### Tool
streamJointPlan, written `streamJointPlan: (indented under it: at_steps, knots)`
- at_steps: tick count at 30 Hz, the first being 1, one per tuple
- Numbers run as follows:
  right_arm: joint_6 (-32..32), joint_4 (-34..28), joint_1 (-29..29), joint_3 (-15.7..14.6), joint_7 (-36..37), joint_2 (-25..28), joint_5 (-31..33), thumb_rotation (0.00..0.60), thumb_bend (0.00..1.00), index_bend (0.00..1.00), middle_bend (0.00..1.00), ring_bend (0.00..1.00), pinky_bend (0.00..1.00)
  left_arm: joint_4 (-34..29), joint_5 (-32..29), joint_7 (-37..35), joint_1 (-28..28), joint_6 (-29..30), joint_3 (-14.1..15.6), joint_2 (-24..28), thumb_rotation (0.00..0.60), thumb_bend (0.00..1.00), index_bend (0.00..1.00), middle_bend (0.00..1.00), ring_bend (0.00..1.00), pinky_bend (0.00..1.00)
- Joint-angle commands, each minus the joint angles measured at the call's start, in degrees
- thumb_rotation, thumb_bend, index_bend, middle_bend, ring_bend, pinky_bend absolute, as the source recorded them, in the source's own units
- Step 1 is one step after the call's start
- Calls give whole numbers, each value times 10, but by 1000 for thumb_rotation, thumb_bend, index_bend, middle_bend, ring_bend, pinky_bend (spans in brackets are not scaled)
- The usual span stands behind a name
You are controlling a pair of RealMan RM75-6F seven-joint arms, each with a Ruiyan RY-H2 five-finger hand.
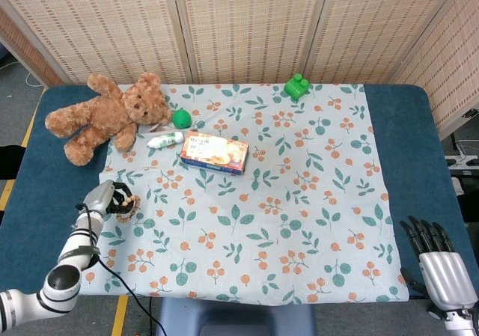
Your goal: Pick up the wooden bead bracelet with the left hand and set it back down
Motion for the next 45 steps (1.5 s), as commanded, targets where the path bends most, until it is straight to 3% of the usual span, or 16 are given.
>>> streamJointPlan:
  at_steps: [1,5,9,12,15,18,22,25,29,34,37,38,41,45]
  knots:
    - [0,0,0,0,-1,0,0,600,217,0,0,0,0,-25,-244,-129,-39,-177,-81,130,600,985,762,802,436,91]
    - [0,0,0,0,-3,-1,0,600,217,0,0,0,0,-5,-247,-233,-1,-266,-115,141,600,1000,747,802,437,76]
    - [0,0,0,0,-5,-2,0,600,217,0,0,0,0,4,-247,-272,15,-311,-125,147,600,1000,745,797,437,67]
    - [-3,0,1,-1,-8,-3,1,600,217,0,0,0,0,42,-261,-375,55,-385,-164,146,600,1000,740,790,436,62]
    - [-3,-1,1,0,-10,-4,3,600,217,0,0,0,0,59,-213,-412,65,-372,-165,133,600,1000,728,782,437,61]
    - [-7,-1,2,-1,-11,-5,3,600,217,0,0,0,0,59,-168,-440,59,-318,-153,120,600,1000,707,767,437,62]
    - [-9,-2,3,-3,-9,-3,0,600,217,0,0,0,0,59,-144,-513,61,-258,-163,93,600,1000,672,758,435,61]
    - [-10,-2,3,-4,-7,-3,-1,600,217,0,0,0,0,68,-107,-556,81,-276,-180,78,600,1000,555,724,411,59]
    - [-11,-1,4,-4,-5,-2,-1,600,217,0,0,0,0,77,-57,-599,106,-304,-197,61,600,976,536,710,402,58]
    - [-12,-2,5,-5,-5,-1,-1,600,218,0,0,0,0,90,9,-633,129,-346,-209,47,600,847,540,695,379,57]
    - [-13,-1,5,-5,-6,-2,-1,600,218,0,0,0,0,96,66,-634,146,-376,-216,36,594,683,522,652,338,56]
    - [-13,-1,5,-5,-7,-2,0,600,217,0,0,0,0,95,86,-631,152,-382,-217,32,569,648,515,642,332,55]
    - [-17,-1,6,-5,-11,-4,1,600,217,0,0,0,0,92,142,-625,169,-399,-217,22,401,551,501,626,324,55]
    - [-20,-2,7,-6,-17,-7,2,600,217,0,0,0,0,102,200,-620,189,-427,-208,7,227,497,528,626,324,53]
